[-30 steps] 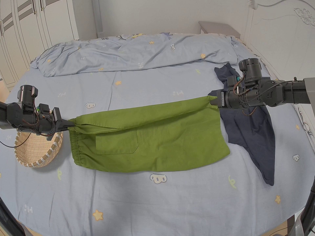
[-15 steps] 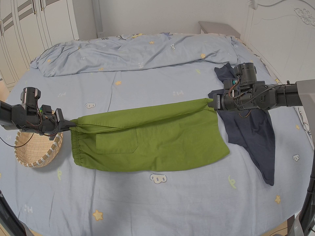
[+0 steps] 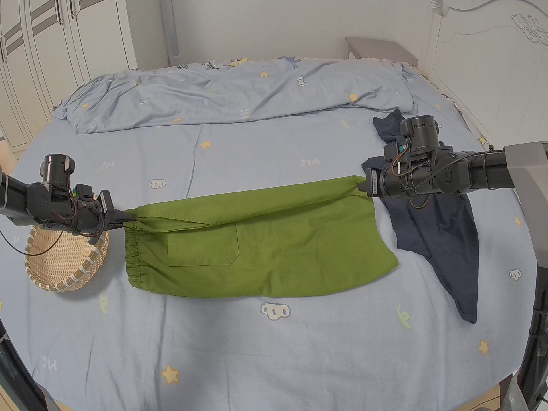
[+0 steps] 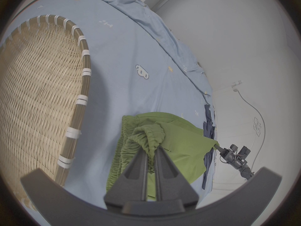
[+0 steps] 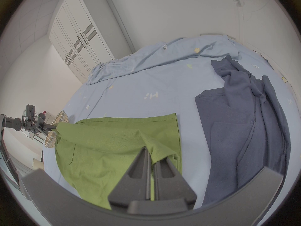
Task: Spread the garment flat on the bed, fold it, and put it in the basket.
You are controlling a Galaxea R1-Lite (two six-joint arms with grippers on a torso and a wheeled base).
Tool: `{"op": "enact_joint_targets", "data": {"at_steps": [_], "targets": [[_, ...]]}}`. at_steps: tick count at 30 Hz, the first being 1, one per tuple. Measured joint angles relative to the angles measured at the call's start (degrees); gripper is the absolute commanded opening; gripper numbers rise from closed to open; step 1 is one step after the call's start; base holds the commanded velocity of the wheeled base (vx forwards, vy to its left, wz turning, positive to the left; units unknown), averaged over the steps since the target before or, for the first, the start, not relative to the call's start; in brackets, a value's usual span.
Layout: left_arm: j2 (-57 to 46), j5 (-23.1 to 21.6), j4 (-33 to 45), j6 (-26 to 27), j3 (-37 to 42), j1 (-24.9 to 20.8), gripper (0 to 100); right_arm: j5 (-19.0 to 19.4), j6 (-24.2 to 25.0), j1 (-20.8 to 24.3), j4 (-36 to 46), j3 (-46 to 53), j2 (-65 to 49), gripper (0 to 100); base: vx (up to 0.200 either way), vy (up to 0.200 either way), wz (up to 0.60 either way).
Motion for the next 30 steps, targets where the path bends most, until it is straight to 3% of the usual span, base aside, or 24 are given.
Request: {"op": "enact_joint_targets", "data": {"at_steps": [5, 30], "targets": [[1.1, 0.0, 0.0, 0.0, -0.9, 0.0, 0, -2.2, 0.1, 0.3, 0.0, -0.8, 1.7, 0, 0.0, 0.0, 0.0], [5.7, -0.1, -0.1, -0.4, -5.7, -1.7, 0, -3.1, 1.6, -0.3, -0.1, -1.7, 3.7, 0, 0.0, 0.0, 0.0]]}}
